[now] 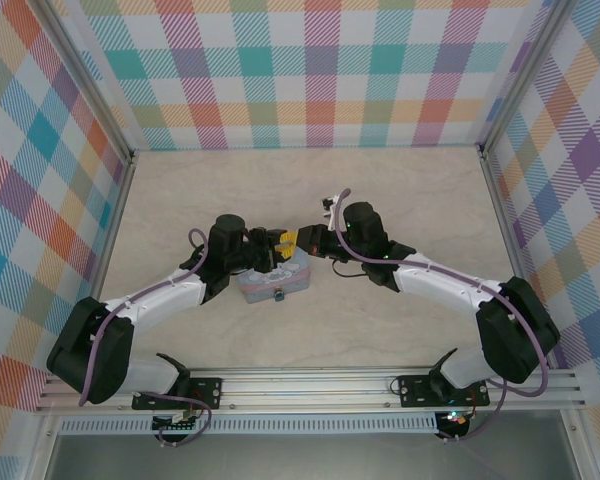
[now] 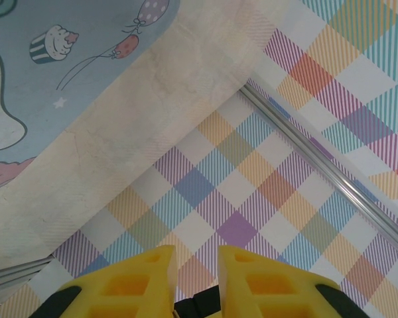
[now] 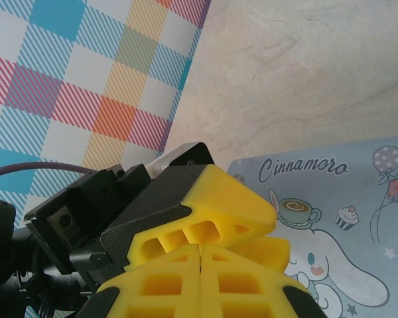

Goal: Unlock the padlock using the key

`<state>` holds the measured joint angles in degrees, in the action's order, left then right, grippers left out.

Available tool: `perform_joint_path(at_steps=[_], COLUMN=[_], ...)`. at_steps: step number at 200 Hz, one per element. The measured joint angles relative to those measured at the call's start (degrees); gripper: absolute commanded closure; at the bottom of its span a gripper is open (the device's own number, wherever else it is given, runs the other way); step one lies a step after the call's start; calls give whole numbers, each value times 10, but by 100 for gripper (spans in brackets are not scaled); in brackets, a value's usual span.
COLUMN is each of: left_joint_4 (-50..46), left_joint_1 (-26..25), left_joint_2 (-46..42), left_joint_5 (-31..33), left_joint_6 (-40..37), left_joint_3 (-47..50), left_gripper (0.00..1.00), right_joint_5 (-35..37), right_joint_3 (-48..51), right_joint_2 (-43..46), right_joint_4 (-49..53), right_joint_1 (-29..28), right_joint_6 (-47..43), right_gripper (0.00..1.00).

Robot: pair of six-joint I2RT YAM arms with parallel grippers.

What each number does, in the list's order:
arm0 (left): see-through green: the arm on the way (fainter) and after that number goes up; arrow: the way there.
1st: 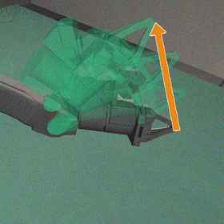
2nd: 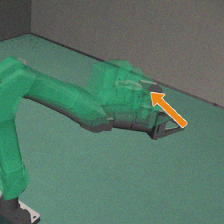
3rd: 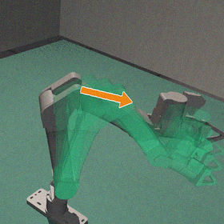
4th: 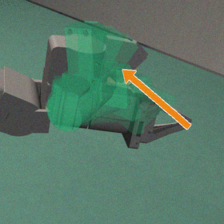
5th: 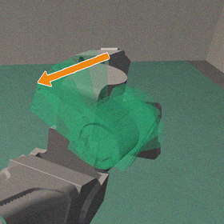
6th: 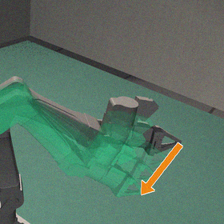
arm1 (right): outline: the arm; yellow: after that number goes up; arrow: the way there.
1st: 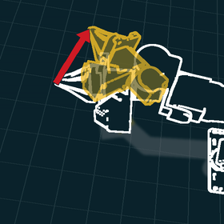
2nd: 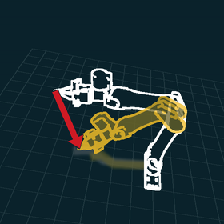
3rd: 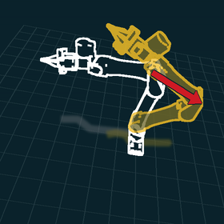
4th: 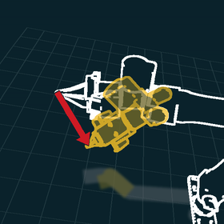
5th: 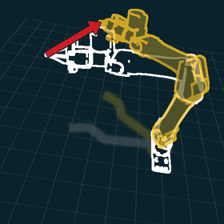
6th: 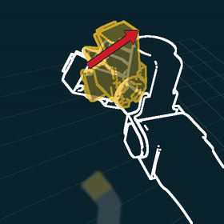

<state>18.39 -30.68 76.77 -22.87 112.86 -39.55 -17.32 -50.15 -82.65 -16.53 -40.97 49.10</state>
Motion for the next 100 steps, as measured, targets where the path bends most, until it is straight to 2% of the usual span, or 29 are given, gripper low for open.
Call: perform_joint_path(at_steps=[72,100], left_joint_4=[-2,-36], left_joint_1=[0,-4], left_joint_2=[0,-8], left_joint_5=[0,17], left_joint_6=[0,-23], left_joint_3=[0,-10], left_gripper=[92,94], right_joint_5=[10,9], right_joint_3=[18,32], right_joint_2=[7,17], right_joint_4=[7,-1], right_joint_1=[0,2], right_joint_6=[2,11], right_gripper=[100,97])
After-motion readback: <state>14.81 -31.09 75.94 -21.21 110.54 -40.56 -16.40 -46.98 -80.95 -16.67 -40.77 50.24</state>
